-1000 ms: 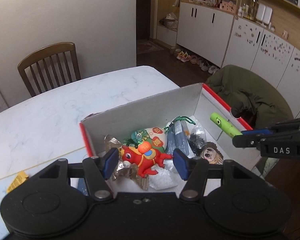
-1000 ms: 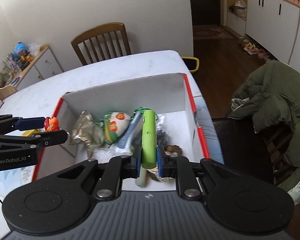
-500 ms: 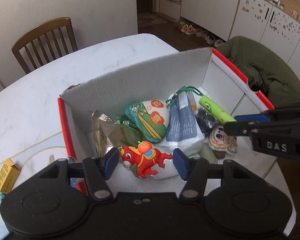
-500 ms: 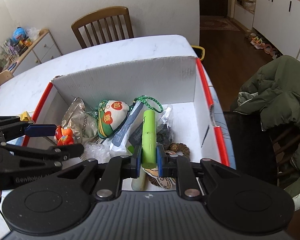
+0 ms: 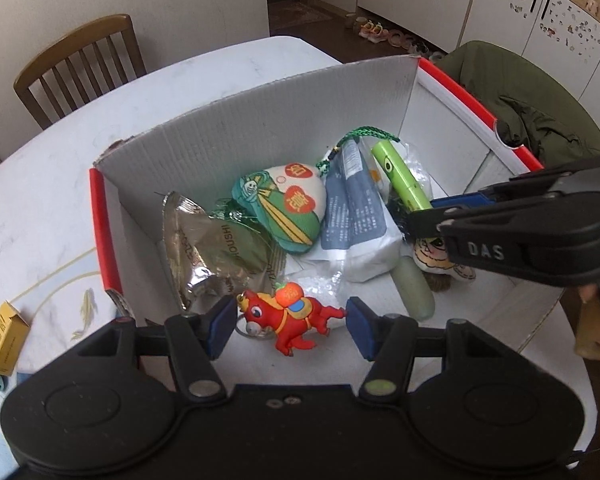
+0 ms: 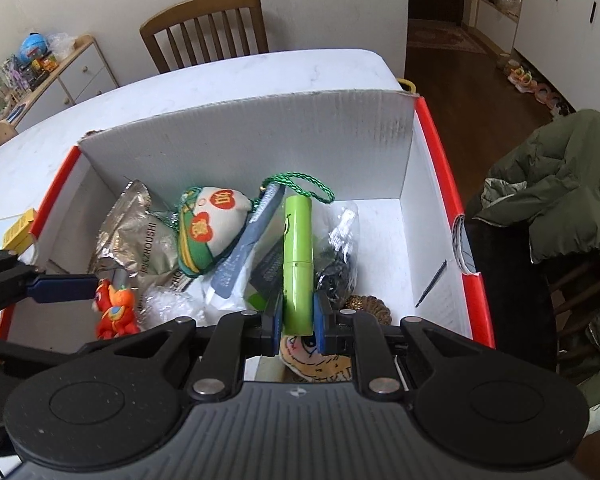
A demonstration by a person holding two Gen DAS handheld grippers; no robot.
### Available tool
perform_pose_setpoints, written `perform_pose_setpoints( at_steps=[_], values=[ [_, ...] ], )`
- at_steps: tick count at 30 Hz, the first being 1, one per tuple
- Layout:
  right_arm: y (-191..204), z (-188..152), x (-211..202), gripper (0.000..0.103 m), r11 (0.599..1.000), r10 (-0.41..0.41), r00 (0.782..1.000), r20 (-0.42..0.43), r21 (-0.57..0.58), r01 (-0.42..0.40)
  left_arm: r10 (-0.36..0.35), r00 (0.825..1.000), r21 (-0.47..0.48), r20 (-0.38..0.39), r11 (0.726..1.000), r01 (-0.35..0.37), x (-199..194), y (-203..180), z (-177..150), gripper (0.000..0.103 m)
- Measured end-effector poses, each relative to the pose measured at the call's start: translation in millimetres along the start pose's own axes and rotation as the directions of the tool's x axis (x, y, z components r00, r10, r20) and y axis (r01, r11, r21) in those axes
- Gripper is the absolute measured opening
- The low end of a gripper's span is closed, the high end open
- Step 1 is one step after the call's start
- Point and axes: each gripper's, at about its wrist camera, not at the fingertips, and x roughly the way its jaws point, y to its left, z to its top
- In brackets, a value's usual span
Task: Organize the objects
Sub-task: 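Lower both items into the box and open both tools to release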
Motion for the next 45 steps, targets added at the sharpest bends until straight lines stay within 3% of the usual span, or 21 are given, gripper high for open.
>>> perform_pose_setpoints(
  at_steps=[12, 13, 21, 25, 30, 33, 45],
  values=[
    [-5, -3, -3, 0.015, 1.0, 0.014, 1.0, -0.004, -0.008, -0.014, -0.051, 0.994, -0.054, -0.098, 0.997, 0.046, 21, 1, 0, 0.059],
    [-5, -3, -4, 0.015, 1.0, 0.016, 1.0, -0.004, -0.008, -0.016, -0.057, 0.992, -0.065, -0.11, 0.997, 0.05, 24, 2, 0, 0.054],
    [-12, -8, -16, 0.016, 0.997, 0.078, 0.997, -0.005, 0.007, -0.078, -0.069, 0.985, -0.086, -0.159, 0.995, 0.056, 36, 3, 4, 0.052],
    [-17, -9, -21, 0.04, 0.996, 0.092, 0.996, -0.002, 0.019, -0.091, -0.08, 0.981, -0.083, -0.177, 0.994, 0.066, 40, 3, 5, 0.056],
    [-15, -10, -28, 0.045, 0.994, 0.111, 0.994, 0.013, 0.017, -0.111, -0.075, 0.982, -0.068, -0.171, 0.996, 0.064, 40, 0, 3, 0.067],
    [-16, -9, -34, 0.049, 0.991, 0.128, 0.991, 0.026, 0.023, -0.128, -0.077, 0.986, -0.076, -0.151, 0.995, 0.066, 36, 1, 3, 0.079],
    [-12, -10, -66, 0.052, 0.986, 0.164, 0.983, 0.078, 0.009, -0.166, -0.092, 0.996, -0.078, -0.008, 0.993, 0.091, -5, 0, 4, 0.083]
  ],
)
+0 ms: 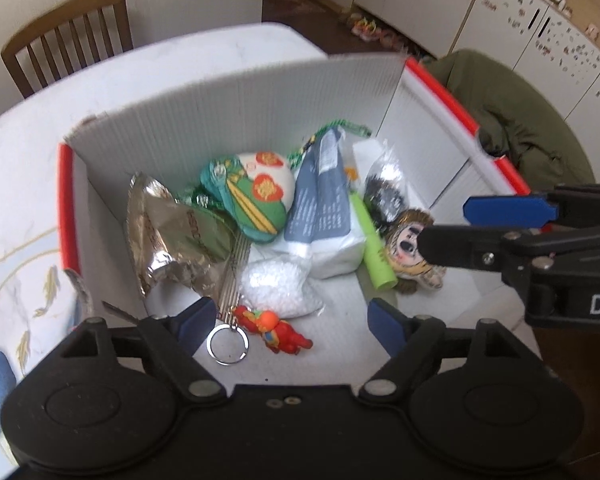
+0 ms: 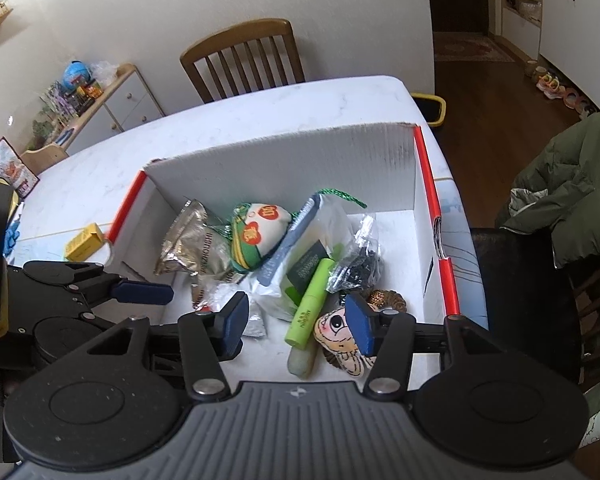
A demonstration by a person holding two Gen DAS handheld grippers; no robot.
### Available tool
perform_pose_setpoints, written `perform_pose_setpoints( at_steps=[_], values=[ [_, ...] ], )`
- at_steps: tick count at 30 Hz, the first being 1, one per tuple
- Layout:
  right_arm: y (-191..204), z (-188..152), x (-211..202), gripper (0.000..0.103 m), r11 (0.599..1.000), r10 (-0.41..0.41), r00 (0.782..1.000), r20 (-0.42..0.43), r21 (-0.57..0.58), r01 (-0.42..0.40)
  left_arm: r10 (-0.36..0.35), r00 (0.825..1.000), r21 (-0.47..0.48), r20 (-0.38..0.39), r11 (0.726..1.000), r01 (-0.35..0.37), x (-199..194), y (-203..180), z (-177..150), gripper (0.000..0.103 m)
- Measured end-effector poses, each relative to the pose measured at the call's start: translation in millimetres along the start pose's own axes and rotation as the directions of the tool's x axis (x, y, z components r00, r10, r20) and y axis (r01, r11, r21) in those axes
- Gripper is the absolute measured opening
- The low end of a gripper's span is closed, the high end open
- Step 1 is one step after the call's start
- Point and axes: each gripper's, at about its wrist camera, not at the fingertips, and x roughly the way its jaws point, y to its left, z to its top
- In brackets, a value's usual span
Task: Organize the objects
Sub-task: 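Lower both items into the box and open both tools to release, then withdraw both tools from the box toward the yellow box and teal sharpener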
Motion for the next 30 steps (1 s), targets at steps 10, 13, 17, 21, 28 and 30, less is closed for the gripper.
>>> perform_pose_setpoints(
  at_steps=[10, 13, 17, 21, 28, 30],
  values=[
    [19, 0, -37, 0.057, 0.999, 0.044, 0.996, 0.08, -0.027, -0.042, -0.019, 0.991, 0.001, 0.134, 1.0, 0.019, -48, -2, -12, 0.085],
    [26, -1, -47, 0.058, 0.998, 0.048, 0.994, 0.099, -0.035, -0.044, -0.027, 0.986, -0.011, 0.162, 1.0, 0.029, -60, 4, -15, 0.086],
    [35, -2, -57, 0.058, 0.998, 0.054, 0.991, 0.118, -0.039, -0.05, -0.021, 0.979, -0.031, 0.201, 0.999, 0.028, -78, 14, -20, 0.088],
    [47, -4, -64, 0.064, 0.997, 0.06, 0.989, 0.135, -0.05, -0.053, -0.012, 0.971, -0.043, 0.237, 0.999, 0.023, -96, 26, -26, 0.091],
    [72, -9, -69, 0.071, 0.996, 0.073, 0.986, 0.153, -0.064, -0.063, -0.016, 0.96, -0.059, 0.281, 0.998, 0.034, -119, 51, -40, 0.098],
    [83, -10, -69, 0.072, 0.996, 0.064, 0.986, 0.156, -0.079, -0.052, -0.001, 0.956, -0.062, 0.293, 0.998, 0.02, -124, 59, -46, 0.101]
  ],
)
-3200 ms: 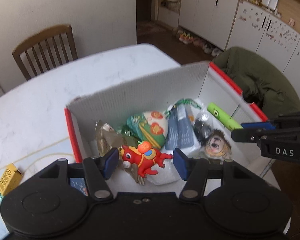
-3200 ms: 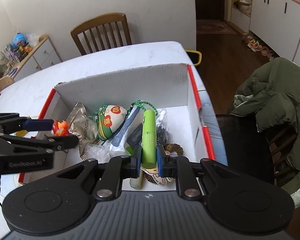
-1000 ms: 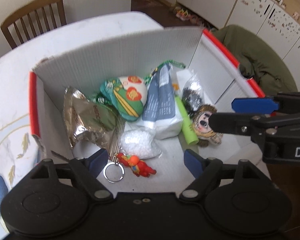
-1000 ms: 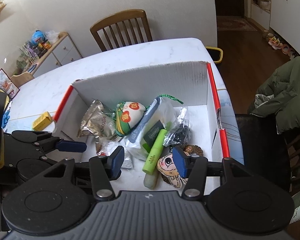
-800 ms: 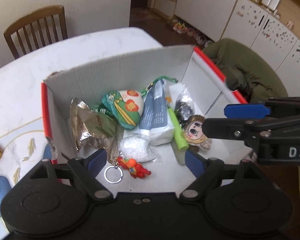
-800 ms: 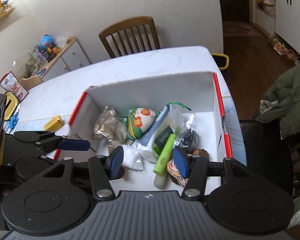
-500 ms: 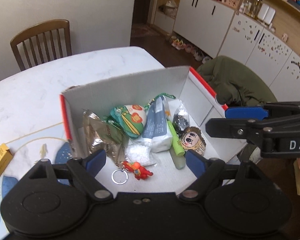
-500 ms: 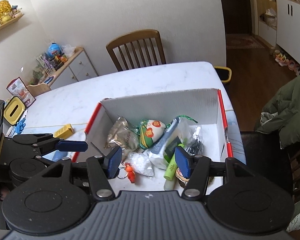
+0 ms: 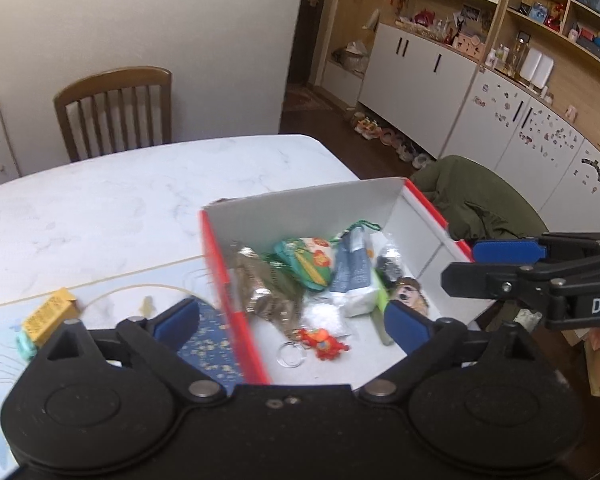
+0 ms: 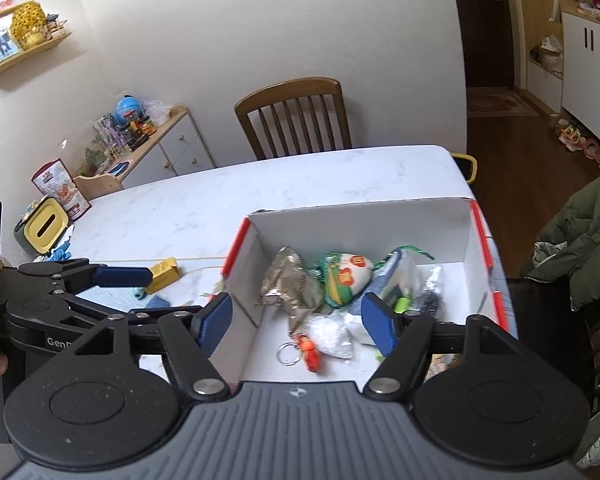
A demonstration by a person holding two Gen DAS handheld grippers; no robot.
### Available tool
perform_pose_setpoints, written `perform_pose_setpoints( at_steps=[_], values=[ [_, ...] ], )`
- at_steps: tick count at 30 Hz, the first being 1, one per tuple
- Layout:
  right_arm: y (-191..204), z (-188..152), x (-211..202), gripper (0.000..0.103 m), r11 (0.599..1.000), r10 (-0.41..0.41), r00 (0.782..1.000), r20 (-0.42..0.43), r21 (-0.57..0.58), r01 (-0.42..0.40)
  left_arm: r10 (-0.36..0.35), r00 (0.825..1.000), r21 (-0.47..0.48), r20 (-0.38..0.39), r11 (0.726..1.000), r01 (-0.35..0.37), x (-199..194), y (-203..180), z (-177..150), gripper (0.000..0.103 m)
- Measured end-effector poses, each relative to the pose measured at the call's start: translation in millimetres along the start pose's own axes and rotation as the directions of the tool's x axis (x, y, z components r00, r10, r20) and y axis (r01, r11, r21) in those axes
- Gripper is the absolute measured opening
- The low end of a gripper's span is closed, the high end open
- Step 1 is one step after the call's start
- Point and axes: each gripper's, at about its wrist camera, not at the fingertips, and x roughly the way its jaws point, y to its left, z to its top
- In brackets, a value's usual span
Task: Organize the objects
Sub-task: 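Withdraw both tools from the box toward the yellow box and teal sharpener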
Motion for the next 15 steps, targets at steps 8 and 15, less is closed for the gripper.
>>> perform_pose_setpoints(
  at_steps=[8, 15],
  values=[
    [48, -3, 12, 0.079, 1.0, 0.001, 1.0, -0.004, -0.026, -0.001, 0.028, 0.999, -0.03, 0.029, 0.999, -0.027, -23, 46, -14, 0.102],
    [100, -4, 27, 0.087, 0.996, 0.079, 0.997, 0.013, -0.053, -0.078, 0.095, 0.995, -0.064, 0.043, 0.994, -0.092, -39, 100, -28, 0.103]
  ],
)
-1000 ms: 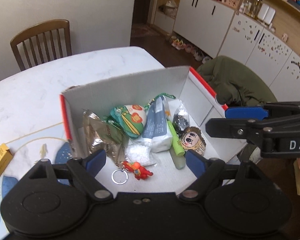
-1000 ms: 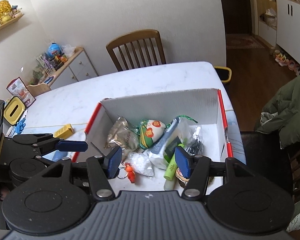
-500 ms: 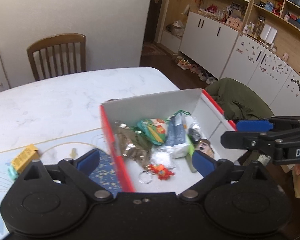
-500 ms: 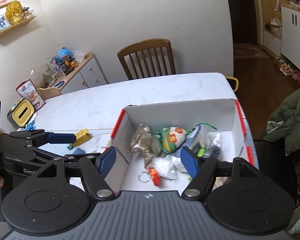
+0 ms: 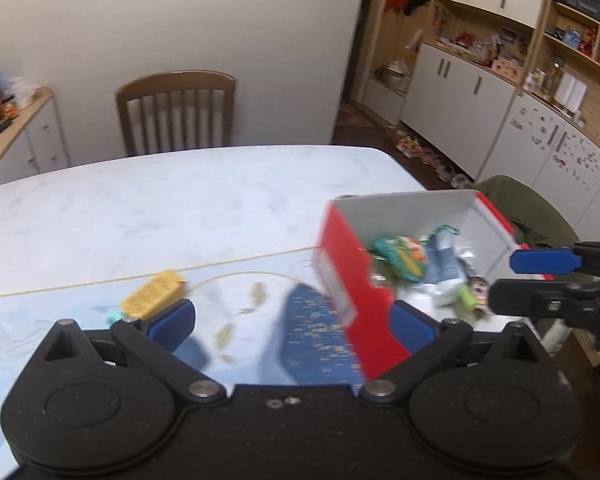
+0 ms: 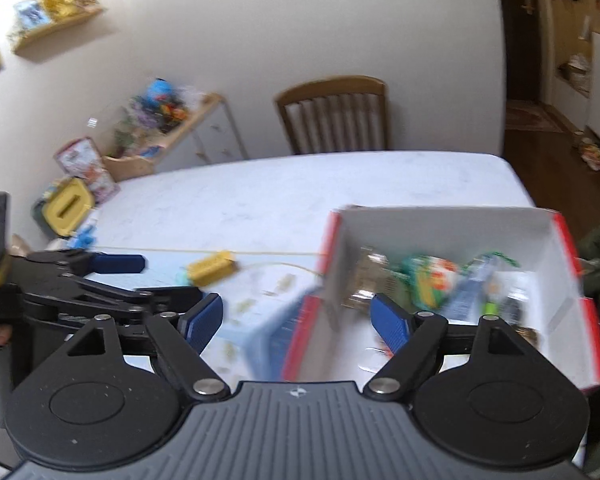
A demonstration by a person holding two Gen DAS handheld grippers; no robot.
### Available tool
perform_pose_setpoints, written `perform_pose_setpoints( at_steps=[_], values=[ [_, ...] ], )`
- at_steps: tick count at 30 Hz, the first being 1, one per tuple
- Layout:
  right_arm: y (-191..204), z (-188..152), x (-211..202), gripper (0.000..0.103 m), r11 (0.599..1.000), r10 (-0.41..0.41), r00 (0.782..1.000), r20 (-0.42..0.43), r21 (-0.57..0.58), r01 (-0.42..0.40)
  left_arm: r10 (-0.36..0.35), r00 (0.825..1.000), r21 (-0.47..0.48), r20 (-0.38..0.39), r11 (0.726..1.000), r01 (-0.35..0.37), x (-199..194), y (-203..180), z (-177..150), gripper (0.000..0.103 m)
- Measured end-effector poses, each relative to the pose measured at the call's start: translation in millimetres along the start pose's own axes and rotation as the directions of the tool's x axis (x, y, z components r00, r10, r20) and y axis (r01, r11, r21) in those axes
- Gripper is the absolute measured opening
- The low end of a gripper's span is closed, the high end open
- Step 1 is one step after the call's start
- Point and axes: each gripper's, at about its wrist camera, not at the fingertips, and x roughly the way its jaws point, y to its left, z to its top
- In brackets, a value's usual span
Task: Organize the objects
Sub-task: 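Withdraw both tools from the box toward the yellow box and teal sharpener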
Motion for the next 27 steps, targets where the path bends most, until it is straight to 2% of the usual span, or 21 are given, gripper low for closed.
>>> perform_pose_setpoints(
  at_steps=[2, 4, 13, 21, 27],
  values=[
    [15, 2, 5, 0.094, 1.0, 0.006, 1.0, 0.019, -0.012, -0.006, 0.037, 0.999, -0.003, 0.009, 0.999, -0.037, -3, 16, -3, 0.103],
    [31, 4, 13, 0.096, 1.0, 0.001, 1.0, 0.025, -0.02, -0.001, 0.056, 0.998, -0.011, 0.015, 0.998, -0.056, -5, 32, -6, 0.103],
    [79, 9, 61, 0.1, 0.998, -0.013, 1.0, -0.007, -0.061, 0.013, 0.091, 0.996, -0.058, 0.0, 0.994, -0.091, -3, 102, -20, 0.103],
    [109, 13, 128, 0.1, 0.988, -0.107, 0.99, -0.091, -0.125, 0.095, 0.116, 0.993, -0.051, 0.004, 0.992, -0.116, 14, 139, -32, 0.103],
    [114, 18, 170, 0.1, 0.981, -0.148, 0.974, -0.172, -0.154, 0.121, 0.119, 0.993, -0.074, -0.001, 0.99, -0.119, 32, 156, -37, 0.103]
  ],
)
